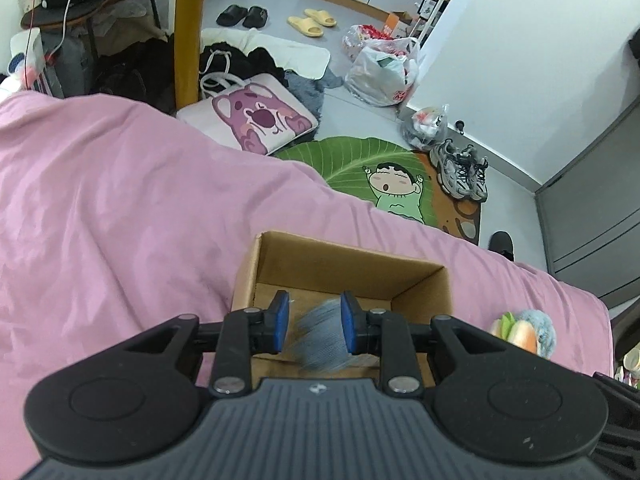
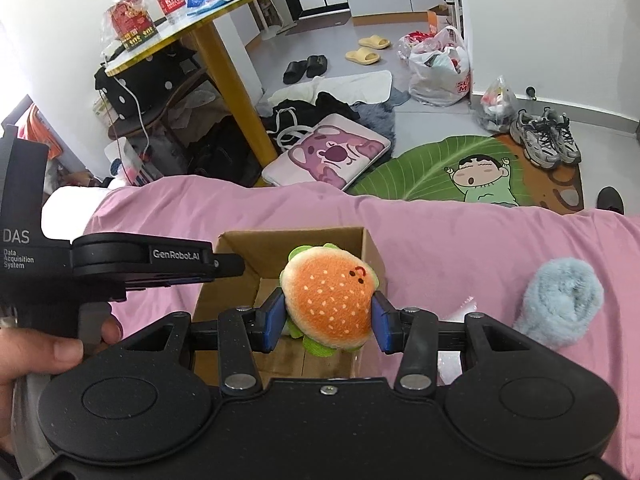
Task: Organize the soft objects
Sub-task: 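Carry the blue pouch with left tool while right tool carries the burger into the box, then open left gripper to drop the pouch while right gripper releases the burger in the box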
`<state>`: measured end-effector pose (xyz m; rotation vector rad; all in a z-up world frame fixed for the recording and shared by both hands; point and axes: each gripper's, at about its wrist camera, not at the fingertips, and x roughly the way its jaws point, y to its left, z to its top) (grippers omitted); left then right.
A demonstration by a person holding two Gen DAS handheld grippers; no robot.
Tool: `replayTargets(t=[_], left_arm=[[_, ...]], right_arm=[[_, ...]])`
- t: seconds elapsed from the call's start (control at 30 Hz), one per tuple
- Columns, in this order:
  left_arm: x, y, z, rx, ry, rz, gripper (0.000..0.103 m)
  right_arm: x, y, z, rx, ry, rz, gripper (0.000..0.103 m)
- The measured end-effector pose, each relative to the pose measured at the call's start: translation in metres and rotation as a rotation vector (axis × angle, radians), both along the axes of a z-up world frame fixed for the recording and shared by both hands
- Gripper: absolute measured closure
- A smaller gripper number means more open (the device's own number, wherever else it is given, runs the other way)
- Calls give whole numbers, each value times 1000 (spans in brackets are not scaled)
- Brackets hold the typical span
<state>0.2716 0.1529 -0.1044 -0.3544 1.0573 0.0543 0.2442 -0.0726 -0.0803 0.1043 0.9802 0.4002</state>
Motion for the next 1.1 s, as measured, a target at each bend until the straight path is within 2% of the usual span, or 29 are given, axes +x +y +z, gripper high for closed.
replayTargets(t=[0.2,0.5,0.57,0.67,0.77,0.8,0.83,0.87,1.1], left_arm=[[3,3,-1,-2,9,10,78],[-7,17,20,0,-6,35,66],[-12,22,27,17,-17,60,55],[-20,32,37,27,-39,101,44],[-26,40,46,43,-53,132,31],[-28,43,49,43,-58,139,28],[-30,45,51,40,-60,148,23],[-32,48,53,35,-55,162,18],[-51,50,66,62,-74,202,9]], right_arm=[[5,7,-2,-2,5,12,59],[17,22,-10,16,28,32,59],[19,25,-9,31,30,33,59],[22,31,-5,64,34,42,58],[23,36,0,135,15,73,46],[23,36,0,151,13,73,35],[23,36,2,163,13,69,28],[22,36,3,169,12,69,26],[10,19,15,177,10,55,14]])
